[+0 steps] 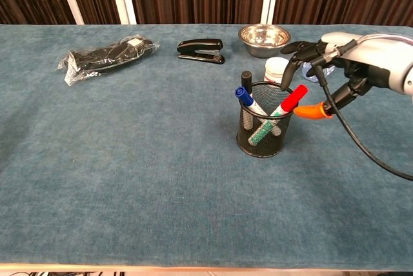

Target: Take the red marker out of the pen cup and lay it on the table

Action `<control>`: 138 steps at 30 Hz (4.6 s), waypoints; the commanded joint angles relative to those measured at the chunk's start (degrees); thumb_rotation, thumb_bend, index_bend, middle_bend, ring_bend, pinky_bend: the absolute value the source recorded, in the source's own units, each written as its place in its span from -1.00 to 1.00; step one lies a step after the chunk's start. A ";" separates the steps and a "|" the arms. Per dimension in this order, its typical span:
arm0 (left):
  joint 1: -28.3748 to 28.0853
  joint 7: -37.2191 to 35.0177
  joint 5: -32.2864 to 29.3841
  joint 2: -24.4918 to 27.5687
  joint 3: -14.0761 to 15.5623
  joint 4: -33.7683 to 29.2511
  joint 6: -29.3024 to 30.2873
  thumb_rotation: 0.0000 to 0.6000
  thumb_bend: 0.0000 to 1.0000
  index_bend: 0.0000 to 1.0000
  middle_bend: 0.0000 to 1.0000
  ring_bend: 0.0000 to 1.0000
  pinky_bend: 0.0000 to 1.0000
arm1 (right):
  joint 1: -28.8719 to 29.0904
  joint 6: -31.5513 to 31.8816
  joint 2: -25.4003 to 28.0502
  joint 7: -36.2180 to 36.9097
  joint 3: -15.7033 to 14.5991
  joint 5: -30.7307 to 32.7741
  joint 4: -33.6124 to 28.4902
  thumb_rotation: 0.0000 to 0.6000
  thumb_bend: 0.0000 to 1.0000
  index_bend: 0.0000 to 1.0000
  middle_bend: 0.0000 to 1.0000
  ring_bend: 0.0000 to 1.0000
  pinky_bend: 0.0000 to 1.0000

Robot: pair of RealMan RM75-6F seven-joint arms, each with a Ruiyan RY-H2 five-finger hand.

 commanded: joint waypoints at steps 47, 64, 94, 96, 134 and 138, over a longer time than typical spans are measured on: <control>-0.04 0.12 -0.24 0.08 0.02 -0.14 -0.10 1.00 0.11 -0.77 -0.93 -0.81 -0.90 | 2.29 0.72 -1.67 -0.01 -0.98 2.20 1.02 1.00 -0.12 0.11 -1.00 -0.92 -0.68; -0.05 0.11 -0.36 0.10 0.02 -0.19 -0.17 1.00 0.11 -0.77 -0.93 -0.81 -0.90 | 2.41 1.38 0.04 0.31 -0.54 2.08 -1.22 1.00 -0.10 0.18 -1.00 -0.92 -0.68; 0.14 -0.19 -0.78 0.20 0.08 -0.64 -0.25 1.00 0.11 -0.77 -0.93 -0.81 -0.90 | 1.97 0.58 27.72 2.99 8.71 11.47 -14.21 1.00 -0.10 0.19 -1.00 -0.92 -0.68; 0.13 -0.21 -0.88 0.21 0.04 -0.65 -0.30 1.00 0.11 -0.77 -0.93 -0.81 -0.90 | 1.85 -0.02 28.20 3.60 8.40 11.95 -13.18 1.00 -0.09 0.20 -1.00 -0.92 -0.68; 0.00 -0.44 -1.57 0.44 -0.01 -0.90 -0.98 1.00 0.11 -0.77 -0.93 -0.81 -0.90 | 6.95 -4.31 8.53 2.74 1.52 15.98 3.88 1.00 -0.36 -0.01 -1.00 -0.92 -0.68; -0.01 -0.44 -1.64 0.45 -0.06 -0.94 -0.97 1.00 0.11 -0.77 -0.93 -0.80 -0.90 | 7.27 -5.23 9.53 1.69 0.91 16.68 3.21 1.00 -0.42 -0.48 -1.00 -0.93 -0.68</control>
